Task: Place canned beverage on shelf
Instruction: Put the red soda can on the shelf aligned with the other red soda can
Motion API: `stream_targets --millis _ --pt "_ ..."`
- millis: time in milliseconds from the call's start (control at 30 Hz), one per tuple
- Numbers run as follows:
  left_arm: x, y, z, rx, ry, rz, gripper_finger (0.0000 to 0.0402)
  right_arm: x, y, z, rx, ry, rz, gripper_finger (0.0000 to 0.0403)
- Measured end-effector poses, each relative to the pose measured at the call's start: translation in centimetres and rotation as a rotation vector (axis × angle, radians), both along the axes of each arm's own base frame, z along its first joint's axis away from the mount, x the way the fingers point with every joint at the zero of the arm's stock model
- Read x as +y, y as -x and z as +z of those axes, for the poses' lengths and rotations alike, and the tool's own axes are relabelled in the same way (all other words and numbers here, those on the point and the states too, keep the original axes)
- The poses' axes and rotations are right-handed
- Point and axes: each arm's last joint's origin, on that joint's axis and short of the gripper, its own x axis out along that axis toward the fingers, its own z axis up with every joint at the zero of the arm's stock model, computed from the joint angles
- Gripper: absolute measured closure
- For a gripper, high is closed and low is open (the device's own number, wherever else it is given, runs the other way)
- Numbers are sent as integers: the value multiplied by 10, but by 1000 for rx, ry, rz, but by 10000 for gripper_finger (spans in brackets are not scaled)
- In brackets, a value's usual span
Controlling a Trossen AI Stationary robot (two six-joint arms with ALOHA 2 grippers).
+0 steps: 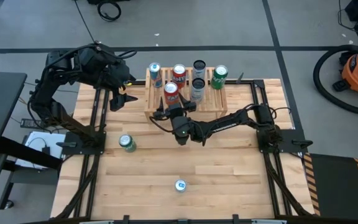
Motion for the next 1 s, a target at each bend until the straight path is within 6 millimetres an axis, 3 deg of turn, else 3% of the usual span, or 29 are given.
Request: stream_targets --millis 700,1000 --pt "0 0 0 0 0 0 28 -13 0 -5 11 -8 -51 45" --pt "0 0 0 0 0 0 28 -10 1 -5 21 -9 -94 86"
